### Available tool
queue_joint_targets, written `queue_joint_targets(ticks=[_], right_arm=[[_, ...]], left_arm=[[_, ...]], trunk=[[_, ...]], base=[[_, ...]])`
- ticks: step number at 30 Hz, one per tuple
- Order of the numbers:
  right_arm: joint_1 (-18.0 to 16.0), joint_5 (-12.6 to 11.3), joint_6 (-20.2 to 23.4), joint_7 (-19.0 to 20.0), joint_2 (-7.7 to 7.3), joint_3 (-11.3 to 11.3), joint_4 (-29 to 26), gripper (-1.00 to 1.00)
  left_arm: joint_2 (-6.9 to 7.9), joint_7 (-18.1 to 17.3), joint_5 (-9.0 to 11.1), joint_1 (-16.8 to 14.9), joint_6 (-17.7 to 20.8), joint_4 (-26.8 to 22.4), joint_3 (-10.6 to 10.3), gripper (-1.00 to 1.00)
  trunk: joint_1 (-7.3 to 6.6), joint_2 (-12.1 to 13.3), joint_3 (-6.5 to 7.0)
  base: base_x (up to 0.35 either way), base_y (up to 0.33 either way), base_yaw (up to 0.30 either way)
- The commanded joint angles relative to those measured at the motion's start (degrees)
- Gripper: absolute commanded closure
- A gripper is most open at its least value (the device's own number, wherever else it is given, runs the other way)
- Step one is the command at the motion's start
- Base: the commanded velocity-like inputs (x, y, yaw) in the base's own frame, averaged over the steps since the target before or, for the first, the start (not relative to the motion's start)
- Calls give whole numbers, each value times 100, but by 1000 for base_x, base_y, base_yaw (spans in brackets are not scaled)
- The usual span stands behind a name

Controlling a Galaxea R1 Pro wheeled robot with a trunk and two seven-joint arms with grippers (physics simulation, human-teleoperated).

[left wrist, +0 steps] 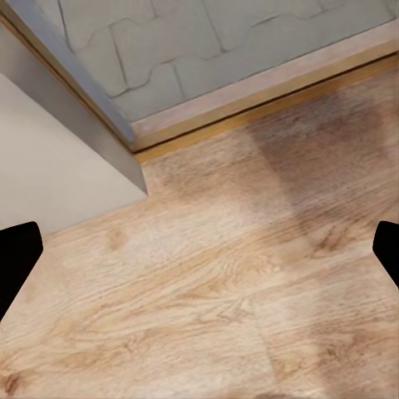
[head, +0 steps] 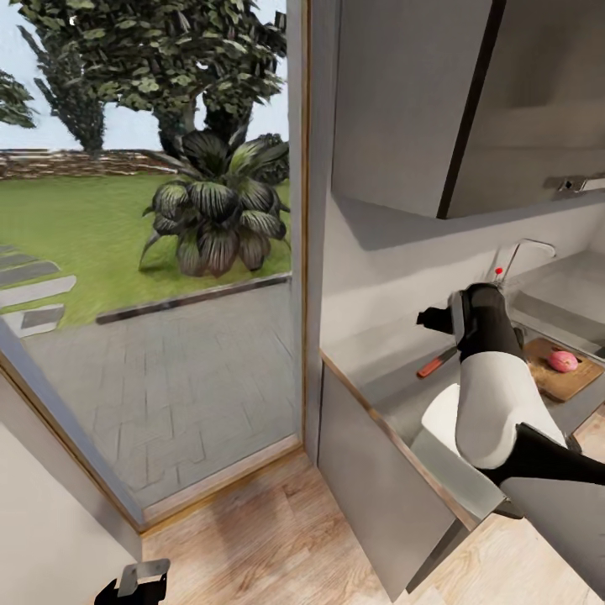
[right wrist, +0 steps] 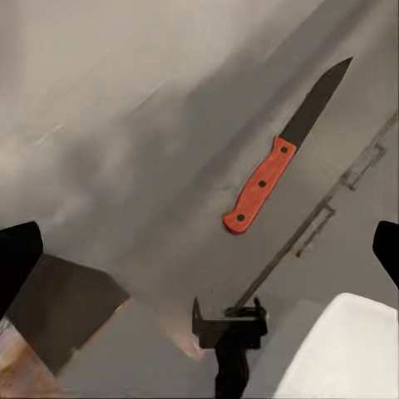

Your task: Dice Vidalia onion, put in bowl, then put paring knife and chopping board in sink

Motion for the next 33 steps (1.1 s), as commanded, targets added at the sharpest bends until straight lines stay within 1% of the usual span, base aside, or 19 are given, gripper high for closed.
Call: queue_joint_targets(ticks=[1, 4, 6, 8, 9, 10, 11, 12, 13, 14, 15, 17, 18, 19, 20, 21, 23, 26, 33], right_arm=[[-8, -57, 13, -5, 81, -29, 4, -100], [-8, -149, 10, -49, 186, -38, 13, -100], [-8, -193, -3, -382, 264, -211, 22, -100], [-8, -218, -77, -1191, 420, -811, 49, -100], [-8, -233, -134, -1598, 490, -1043, 54, -100], [-8, -268, -197, -1990, 552, -1198, 57, -100], [-12, -353, -265, -2333, 603, -1297, 59, -100], [-13, -415, -297, -2484, 623, -1333, 60, -100], [-14, -576, -362, -2747, 651, -1383, 61, -100], [-13, -665, -392, -2866, 661, -1400, 61, -100], [-16, -1052, -595, -3653, 701, -1362, 69, -100], [-17, -1111, -700, -3880, 723, -1224, 70, -100], [-17, -1133, -770, -3968, 743, -1085, 71, -100], [-15, -1141, -805, -4002, 743, -1001, 71, -100], [-14, -1157, -898, -4066, 743, -729, 71, -100], [-13, -1160, -923, -4080, 743, -639, 71, -100], [-13, -1167, -991, -4121, 743, -337, 71, -100], [-16, -1172, -1031, -4166, 743, -125, 78, -100], [-16, -1172, -1045, -4178, 743, -52, 92, -100]], left_arm=[[-3, 15, 20, -9, -29, 18, -48, -100], [-3, 15, 20, -8, -29, 17, -48, -100], [-8, 15, 20, -8, -29, 18, -48, -100], [-21, 15, 20, -8, -29, 17, -48, -100], [-30, 15, 20, -9, -29, 18, -48, -100], [-36, 15, 20, -8, -27, 17, -48, -100], [-40, 15, 20, -7, -28, 18, -50, -100], [-41, 15, 20, -7, -26, 20, -50, -100], [-43, 15, 20, -6, -27, 20, -49, -100], [-44, 15, 20, -7, -26, 19, -49, -100], [-46, 15, 20, -7, -26, 17, -49, -100], [-46, 15, 20, -7, -26, 18, -49, -100], [-47, 15, 20, -6, -27, 17, -49, -100], [-47, 15, 20, -7, -27, 17, -49, -100], [-47, 15, 20, -5, -27, 17, -48, -100], [-47, 15, 20, -6, -25, 17, -48, -100], [-47, 15, 20, -8, -24, 16, -48, -100], [-42, 15, 20, -9, -25, 17, -48, -100], [-45, 15, 20, -9, -24, 18, -48, -100]], trunk=[[4, -13, -13], [4, -13, -13], [4, -13, -13], [4, -13, -13], [4, -13, -13], [4, -13, -13], [4, -13, -13], [4, -13, -13], [4, -13, -13], [4, -13, -13], [4, -13, -13], [4, -13, -13], [4, -13, -13], [4, -13, -13], [4, -13, -13], [4, -13, -13], [4, -13, -13], [4, -13, -13], [4, -13, -13]], base=[[0, 0, 0], [0, 0, 0], [0, 0, 0], [0, 0, 0], [0, 0, 0], [0, 0, 0], [0, 0, 0], [0, 0, 0], [0, 0, 0], [0, 0, 0], [0, 0, 0], [0, 0, 0], [0, 0, 0], [0, 0, 0], [0, 0, 0], [0, 0, 0], [0, 0, 0], [17, 2, 0], [158, 116, 0]])
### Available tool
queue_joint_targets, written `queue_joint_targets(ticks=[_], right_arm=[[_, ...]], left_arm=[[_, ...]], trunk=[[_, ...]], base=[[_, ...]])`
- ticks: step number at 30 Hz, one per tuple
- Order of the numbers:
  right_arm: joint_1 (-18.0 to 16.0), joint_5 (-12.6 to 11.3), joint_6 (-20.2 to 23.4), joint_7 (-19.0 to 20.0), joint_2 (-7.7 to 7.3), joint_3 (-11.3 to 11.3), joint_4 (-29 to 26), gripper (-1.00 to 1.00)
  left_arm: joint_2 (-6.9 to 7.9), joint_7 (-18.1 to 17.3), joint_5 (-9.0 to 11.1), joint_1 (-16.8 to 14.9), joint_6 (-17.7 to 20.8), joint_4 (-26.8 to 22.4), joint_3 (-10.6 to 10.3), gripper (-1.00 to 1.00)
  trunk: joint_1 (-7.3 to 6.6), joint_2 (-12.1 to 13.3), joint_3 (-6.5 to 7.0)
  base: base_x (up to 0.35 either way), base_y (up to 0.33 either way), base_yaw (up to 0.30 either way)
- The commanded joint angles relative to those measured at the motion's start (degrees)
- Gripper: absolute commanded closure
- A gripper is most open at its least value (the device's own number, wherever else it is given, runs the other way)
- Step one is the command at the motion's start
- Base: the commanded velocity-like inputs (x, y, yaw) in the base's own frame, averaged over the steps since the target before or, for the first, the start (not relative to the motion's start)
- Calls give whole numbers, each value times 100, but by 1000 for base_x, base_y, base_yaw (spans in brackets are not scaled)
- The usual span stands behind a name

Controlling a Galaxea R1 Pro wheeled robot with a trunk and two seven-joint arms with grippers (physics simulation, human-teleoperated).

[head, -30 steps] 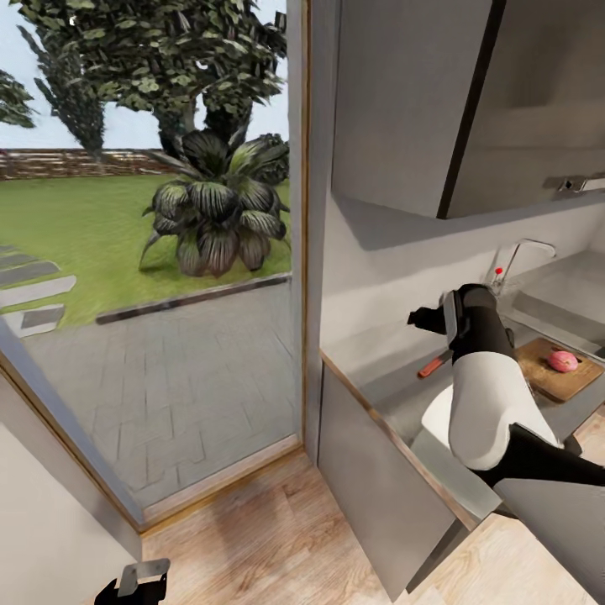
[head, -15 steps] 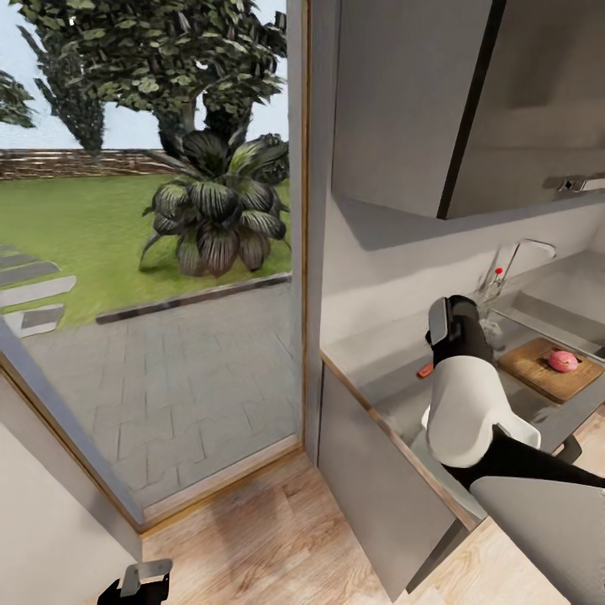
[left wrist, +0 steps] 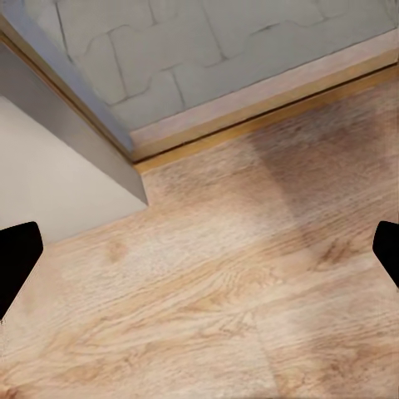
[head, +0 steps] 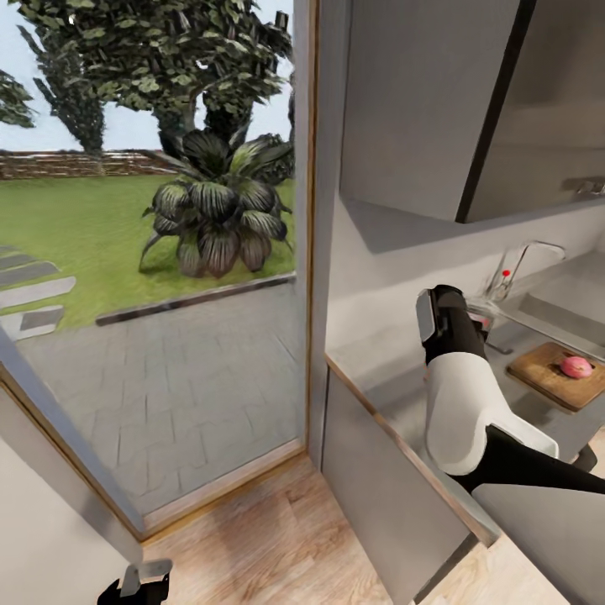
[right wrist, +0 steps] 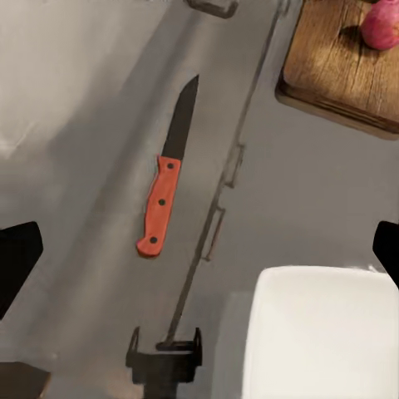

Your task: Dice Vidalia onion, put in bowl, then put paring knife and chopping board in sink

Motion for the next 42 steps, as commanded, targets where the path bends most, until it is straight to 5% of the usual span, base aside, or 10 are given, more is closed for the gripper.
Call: queue_joint_targets(ticks=[1, 16, 30, 42], right_arm=[[-10, 50, 33, 18, 7, -16, -4, -100], [-2, 55, -381, 13, 7, -31, 351, -100], [-2, 56, -392, 24, 7, -1001, 344, -100], [-2, 90, -396, -149, 7, -1201, 344, -100]], left_arm=[[-2, 14, 21, -6, -25, 17, -48, -100], [-1, 14, 21, -7, -27, 18, -48, -100], [-5, 14, 21, -8, -29, 17, -48, -100], [0, 14, 21, -7, -27, 17, -48, -100]], trunk=[[6, -12, -13], [6, -12, -13], [6, -12, -13], [6, -12, -13]], base=[[217, 189, 0], [143, 74, 0], [106, 0, 0], [1, 0, 0]])
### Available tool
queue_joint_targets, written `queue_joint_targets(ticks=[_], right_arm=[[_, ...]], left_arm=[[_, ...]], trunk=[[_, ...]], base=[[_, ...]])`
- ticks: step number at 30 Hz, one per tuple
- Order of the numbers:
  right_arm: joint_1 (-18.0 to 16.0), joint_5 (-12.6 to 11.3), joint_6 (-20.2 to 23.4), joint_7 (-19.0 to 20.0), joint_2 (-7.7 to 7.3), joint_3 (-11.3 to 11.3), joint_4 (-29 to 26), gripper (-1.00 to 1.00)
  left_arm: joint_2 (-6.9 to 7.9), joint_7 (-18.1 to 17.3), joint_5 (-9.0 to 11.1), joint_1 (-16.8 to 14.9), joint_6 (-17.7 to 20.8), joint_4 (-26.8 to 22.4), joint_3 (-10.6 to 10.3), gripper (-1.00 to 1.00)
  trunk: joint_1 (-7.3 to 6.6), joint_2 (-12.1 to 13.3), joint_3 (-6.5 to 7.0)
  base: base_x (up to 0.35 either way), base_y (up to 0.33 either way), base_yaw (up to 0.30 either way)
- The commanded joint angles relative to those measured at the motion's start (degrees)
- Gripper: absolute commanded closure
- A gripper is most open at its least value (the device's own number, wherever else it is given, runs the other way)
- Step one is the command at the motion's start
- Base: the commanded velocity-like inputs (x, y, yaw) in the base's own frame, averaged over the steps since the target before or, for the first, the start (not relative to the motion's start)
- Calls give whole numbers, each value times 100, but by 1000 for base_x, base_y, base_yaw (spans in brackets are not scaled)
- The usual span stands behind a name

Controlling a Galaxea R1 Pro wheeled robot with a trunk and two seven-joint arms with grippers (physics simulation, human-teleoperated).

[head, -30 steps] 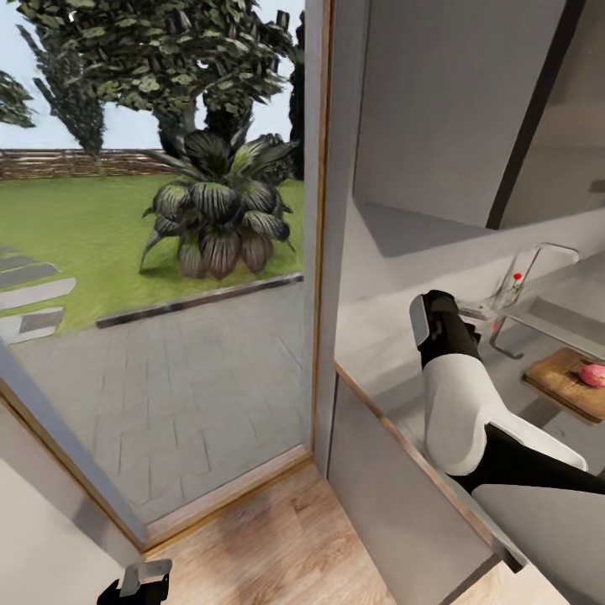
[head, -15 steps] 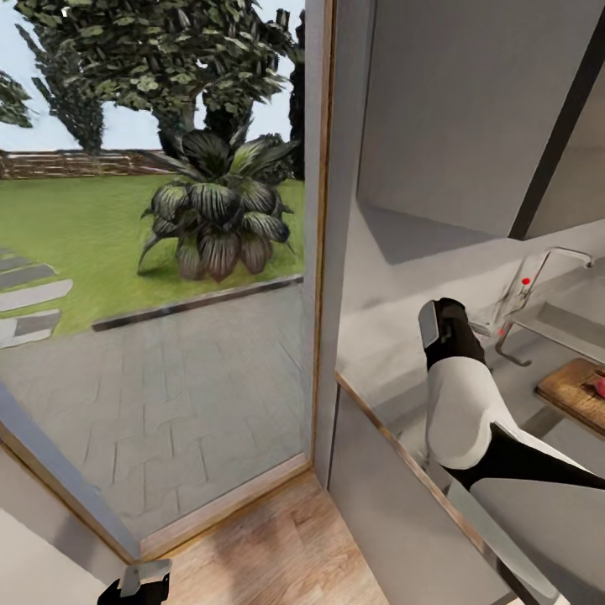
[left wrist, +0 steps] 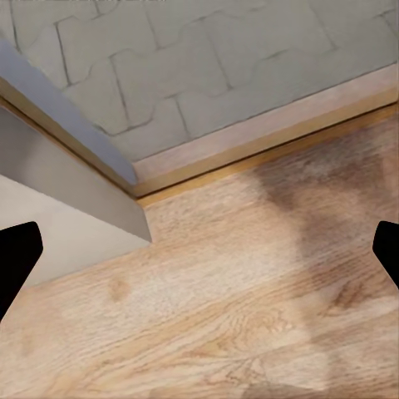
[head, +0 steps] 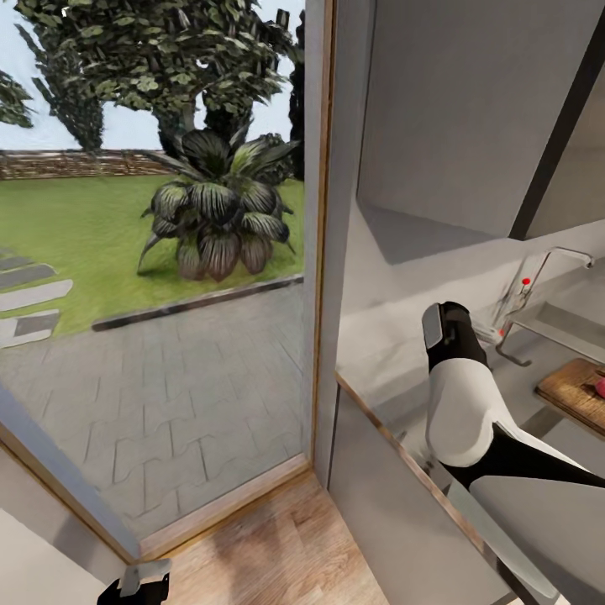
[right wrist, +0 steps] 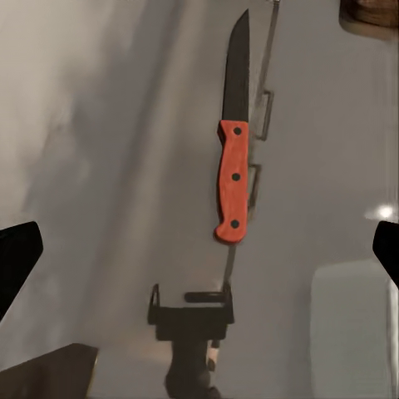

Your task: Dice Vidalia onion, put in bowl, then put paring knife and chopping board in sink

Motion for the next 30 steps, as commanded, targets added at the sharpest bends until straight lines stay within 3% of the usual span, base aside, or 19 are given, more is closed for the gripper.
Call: queue_joint_targets(ticks=[1, 9, 30], right_arm=[[-10, 46, 33, -31, 6, -25, -6, -100], [-10, 41, 21, -421, 6, -8, -6, -100], [-10, 49, 11, -453, 6, 3, 3, -100]], left_arm=[[-2, 15, 20, -10, -30, 19, -49, -100], [-5, 15, 20, -11, -32, 19, -49, -100], [-4, 15, 20, -10, -31, 20, -49, -100]], trunk=[[4, -13, -13], [4, -13, -13], [4, -13, -98]], base=[[0, 0, 0], [71, -50, 0], [33, -16, 0]])
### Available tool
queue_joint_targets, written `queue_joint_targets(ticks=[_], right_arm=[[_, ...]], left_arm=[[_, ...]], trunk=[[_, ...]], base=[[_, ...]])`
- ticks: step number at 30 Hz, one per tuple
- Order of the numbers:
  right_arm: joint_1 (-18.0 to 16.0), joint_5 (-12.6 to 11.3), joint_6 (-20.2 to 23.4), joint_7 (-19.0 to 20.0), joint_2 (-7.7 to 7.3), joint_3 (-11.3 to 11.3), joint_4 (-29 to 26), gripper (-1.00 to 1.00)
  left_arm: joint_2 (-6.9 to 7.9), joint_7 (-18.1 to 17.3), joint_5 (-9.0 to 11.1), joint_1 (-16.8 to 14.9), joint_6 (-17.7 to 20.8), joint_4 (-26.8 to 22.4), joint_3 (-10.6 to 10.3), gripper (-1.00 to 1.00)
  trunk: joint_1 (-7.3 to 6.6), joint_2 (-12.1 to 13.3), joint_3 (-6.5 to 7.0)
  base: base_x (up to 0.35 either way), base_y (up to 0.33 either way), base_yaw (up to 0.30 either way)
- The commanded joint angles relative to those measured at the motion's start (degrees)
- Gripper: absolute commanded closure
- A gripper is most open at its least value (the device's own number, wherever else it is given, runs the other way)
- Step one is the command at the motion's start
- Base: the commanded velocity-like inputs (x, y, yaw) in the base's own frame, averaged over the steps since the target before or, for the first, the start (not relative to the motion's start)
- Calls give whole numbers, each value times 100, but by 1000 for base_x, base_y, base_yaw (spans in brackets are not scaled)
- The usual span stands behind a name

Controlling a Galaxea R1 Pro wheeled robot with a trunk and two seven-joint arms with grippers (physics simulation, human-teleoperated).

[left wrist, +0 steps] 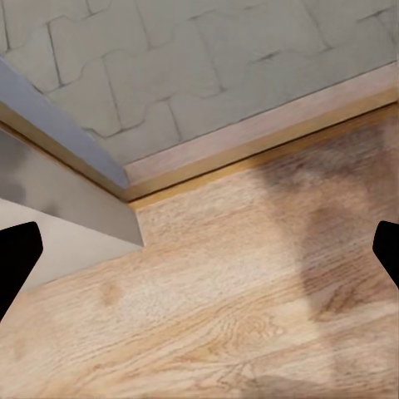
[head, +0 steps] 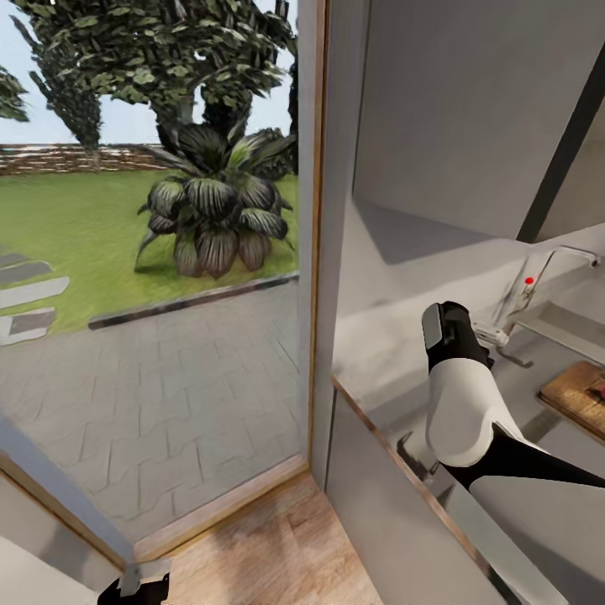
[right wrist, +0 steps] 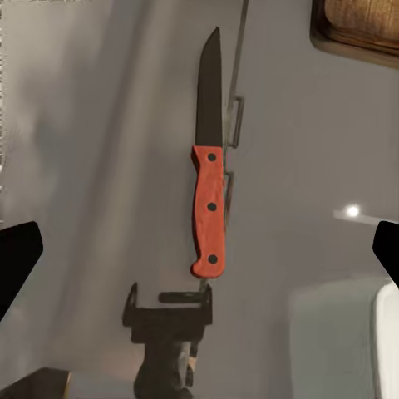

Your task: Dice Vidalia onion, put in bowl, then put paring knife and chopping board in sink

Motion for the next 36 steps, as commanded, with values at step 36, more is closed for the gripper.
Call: queue_joint_targets(ticks=[36], right_arm=[[-9, 33, 29, 25, 6, -49, 100, -100]], left_arm=[[2, 15, 21, -9, -31, 19, -50, -100]], trunk=[[5, -13, -307]], base=[[75, -38, 0]])
